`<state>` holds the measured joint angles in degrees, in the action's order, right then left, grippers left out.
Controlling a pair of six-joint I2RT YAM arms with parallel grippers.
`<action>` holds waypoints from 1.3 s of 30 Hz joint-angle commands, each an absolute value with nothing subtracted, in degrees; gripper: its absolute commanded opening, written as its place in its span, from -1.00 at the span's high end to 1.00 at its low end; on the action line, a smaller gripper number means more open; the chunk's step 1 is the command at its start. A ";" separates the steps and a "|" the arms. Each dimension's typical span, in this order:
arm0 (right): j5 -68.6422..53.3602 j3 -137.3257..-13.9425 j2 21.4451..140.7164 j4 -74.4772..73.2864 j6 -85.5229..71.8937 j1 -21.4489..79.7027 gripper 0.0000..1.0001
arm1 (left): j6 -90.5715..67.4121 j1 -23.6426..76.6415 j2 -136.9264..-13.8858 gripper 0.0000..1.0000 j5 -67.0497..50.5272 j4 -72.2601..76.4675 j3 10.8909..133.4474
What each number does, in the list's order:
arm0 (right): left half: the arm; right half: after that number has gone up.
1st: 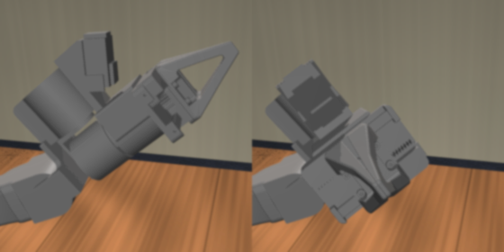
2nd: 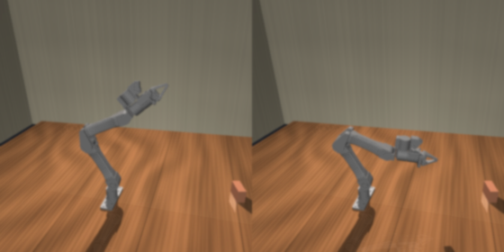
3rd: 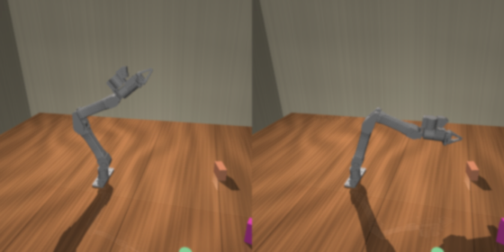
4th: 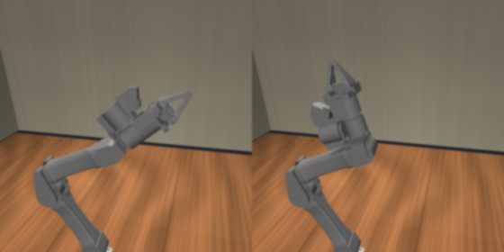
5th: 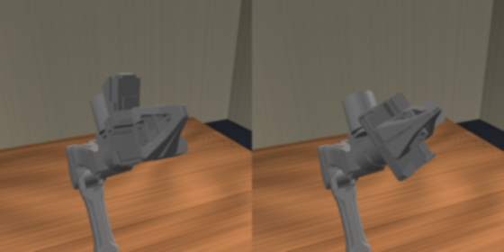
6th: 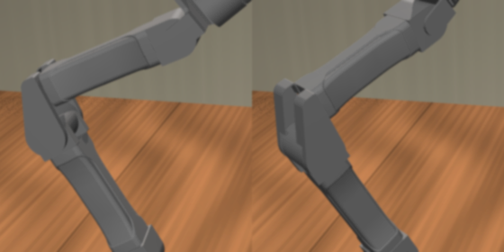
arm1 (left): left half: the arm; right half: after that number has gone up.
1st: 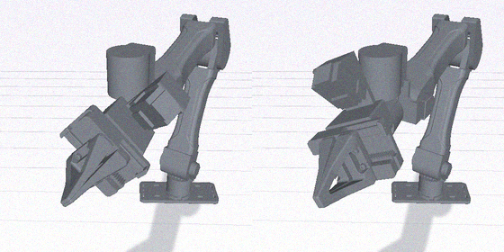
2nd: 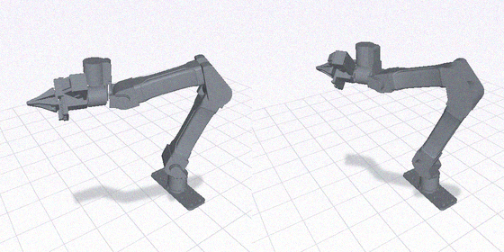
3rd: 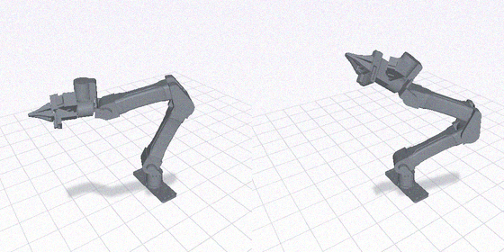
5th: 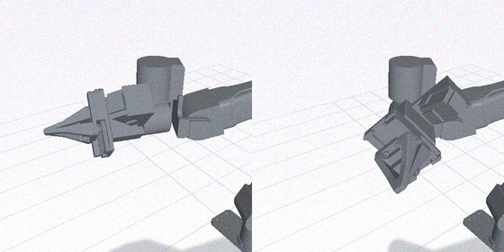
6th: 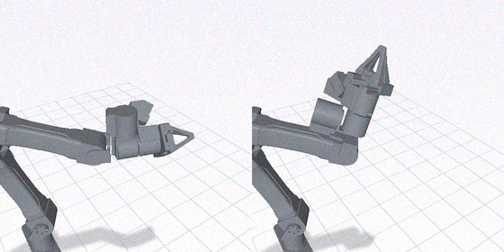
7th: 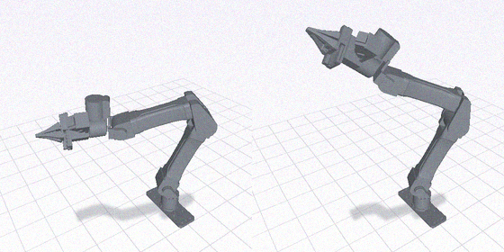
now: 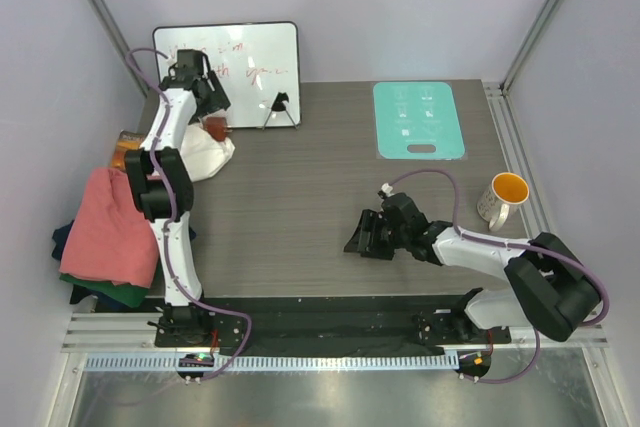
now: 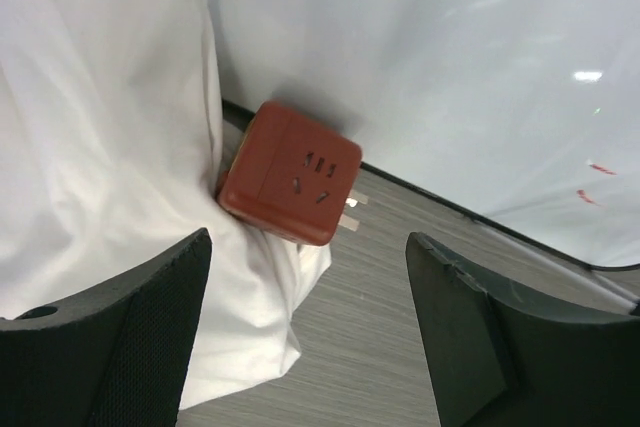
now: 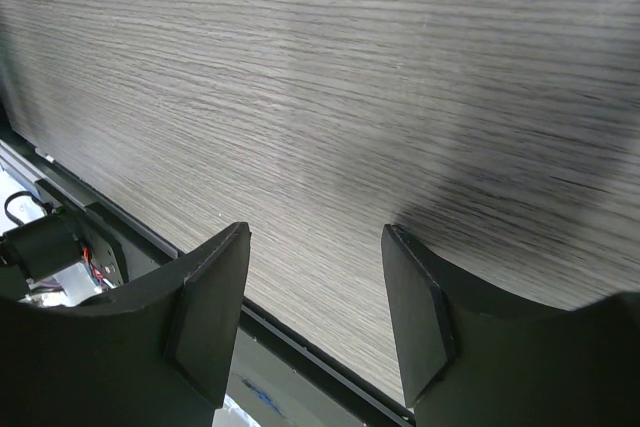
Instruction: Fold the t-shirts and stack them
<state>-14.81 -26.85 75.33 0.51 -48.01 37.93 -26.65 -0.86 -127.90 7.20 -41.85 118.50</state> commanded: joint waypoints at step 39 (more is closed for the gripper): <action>-13.54 -26.10 76.91 -0.35 -47.90 38.85 -0.23 | -23.11 1.14 -131.66 0.70 2.99 -36.22 113.91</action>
<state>-14.96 -26.89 75.79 1.43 -48.29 38.46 -22.94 -0.23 -135.11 5.85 -35.48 117.34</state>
